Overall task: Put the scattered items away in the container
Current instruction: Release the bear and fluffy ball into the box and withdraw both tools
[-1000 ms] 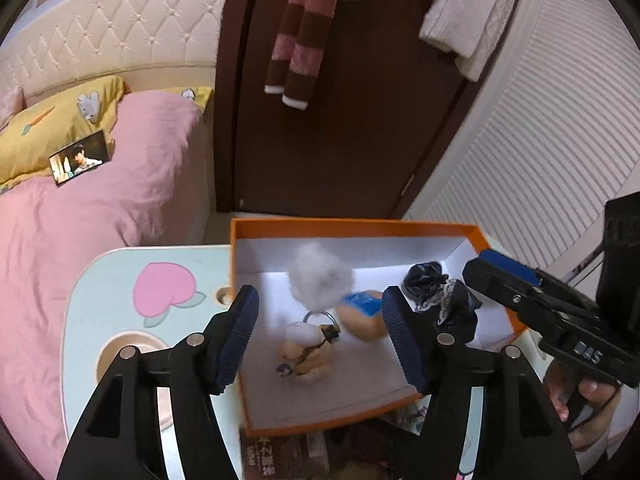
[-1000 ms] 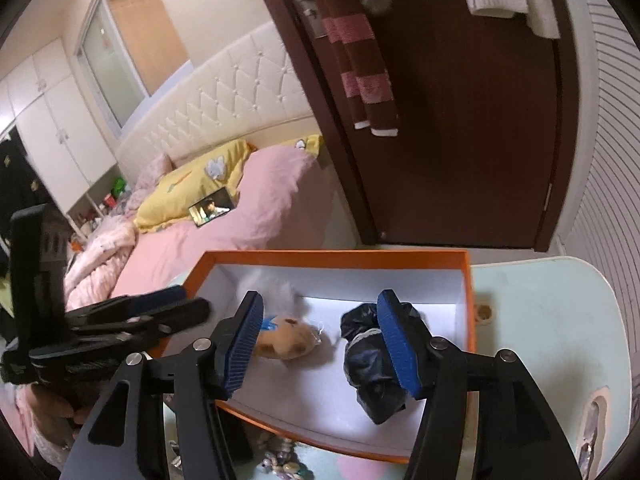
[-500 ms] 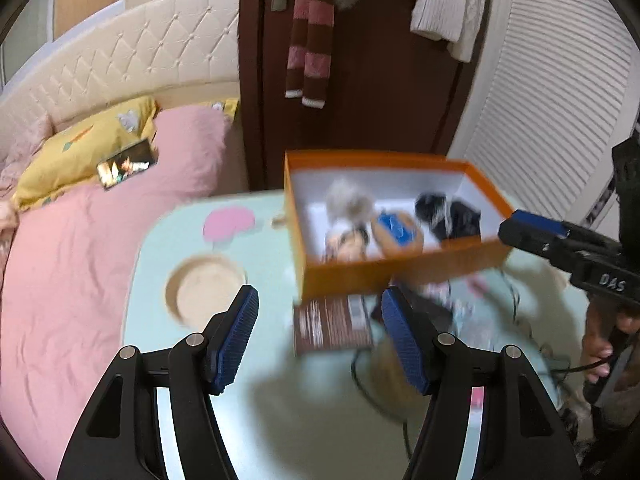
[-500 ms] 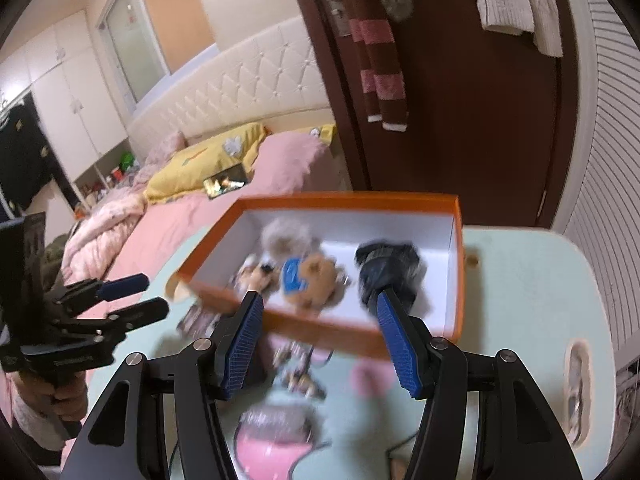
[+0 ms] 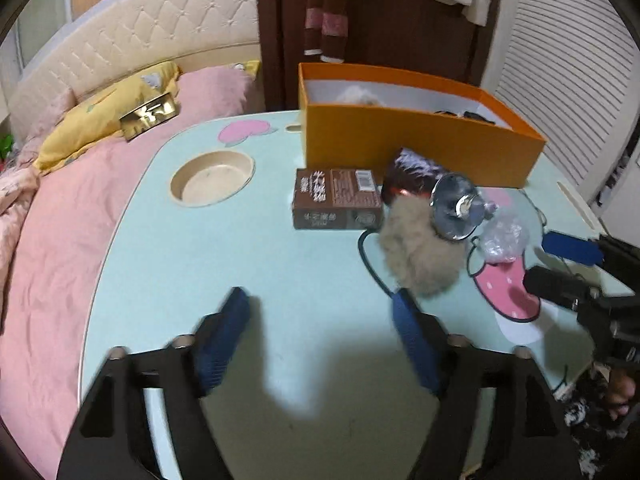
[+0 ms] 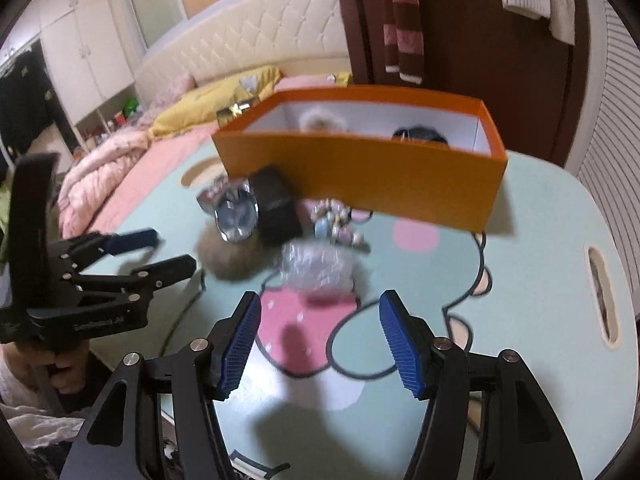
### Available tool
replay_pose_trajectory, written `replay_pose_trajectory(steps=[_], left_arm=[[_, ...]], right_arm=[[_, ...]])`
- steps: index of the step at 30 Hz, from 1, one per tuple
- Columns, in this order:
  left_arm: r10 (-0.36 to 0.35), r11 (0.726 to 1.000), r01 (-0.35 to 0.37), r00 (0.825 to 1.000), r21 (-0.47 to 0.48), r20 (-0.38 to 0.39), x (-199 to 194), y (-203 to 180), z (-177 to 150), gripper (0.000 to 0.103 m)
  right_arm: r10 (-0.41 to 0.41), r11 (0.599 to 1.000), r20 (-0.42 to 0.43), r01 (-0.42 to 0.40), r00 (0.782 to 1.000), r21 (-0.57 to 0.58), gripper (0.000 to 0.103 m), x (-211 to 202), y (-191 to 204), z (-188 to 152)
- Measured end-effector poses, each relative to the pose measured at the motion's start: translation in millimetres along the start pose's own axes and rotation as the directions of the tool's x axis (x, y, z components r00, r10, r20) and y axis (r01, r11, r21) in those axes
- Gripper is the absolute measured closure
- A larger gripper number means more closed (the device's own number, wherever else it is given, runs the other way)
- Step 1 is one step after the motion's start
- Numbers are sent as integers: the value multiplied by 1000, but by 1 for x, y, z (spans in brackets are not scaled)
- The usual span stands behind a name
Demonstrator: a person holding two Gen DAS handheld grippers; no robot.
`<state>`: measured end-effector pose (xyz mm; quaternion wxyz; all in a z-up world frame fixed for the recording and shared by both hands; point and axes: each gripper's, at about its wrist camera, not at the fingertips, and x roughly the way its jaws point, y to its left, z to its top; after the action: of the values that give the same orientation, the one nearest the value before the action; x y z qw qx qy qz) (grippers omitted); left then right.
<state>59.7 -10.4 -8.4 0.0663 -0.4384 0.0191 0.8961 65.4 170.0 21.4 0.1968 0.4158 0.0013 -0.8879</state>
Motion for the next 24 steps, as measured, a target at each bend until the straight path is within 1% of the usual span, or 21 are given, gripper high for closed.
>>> replay_pose_trajectory(steps=[2,3,4,5,6,7,8,14,22,24], left_arm=[[24,1000,-24,1000,2,14,1,-3,-2,19],[33,999,-33,999,0,23,2,-4,-3,16],[35,999,-35,999,-5,34,2,-5,-4,14],[39,999,-38,998,-7,46,2,-6,-6,12],[42,999,-42,998,-12,56,3,-6,-7,11],[45,999,-44,997,-18,62,3,-5,-8,11],[47,999,-46,997,-23,65,4,-5,-9,11],[67,997,-63,995,-50,75,5,-1,-10,11],[73,996,-69,994,-55,78,3,-1,-12,11],[73,996,-68,994,-55,78,3,-1,-13,11]], right_arm=[[-40,999,-8,40,999,0,37,5,-1,-5],[-64,998,1,64,998,-4,27,6,-1,-6],[-92,996,0,92,996,-4,20,8,-1,-8],[-120,993,-4,120,993,-3,7,11,-3,-9],[-150,989,-7,150,989,-2,0,14,-4,-10],[-174,985,-1,174,985,-3,1,15,-5,-11],[-180,984,7,180,984,-2,0,15,-7,-12],[-188,982,35,188,981,-2,0,16,-9,-15],[-190,982,28,190,981,-3,0,16,-8,-15],[-178,984,19,178,984,-6,0,15,-5,-14]])
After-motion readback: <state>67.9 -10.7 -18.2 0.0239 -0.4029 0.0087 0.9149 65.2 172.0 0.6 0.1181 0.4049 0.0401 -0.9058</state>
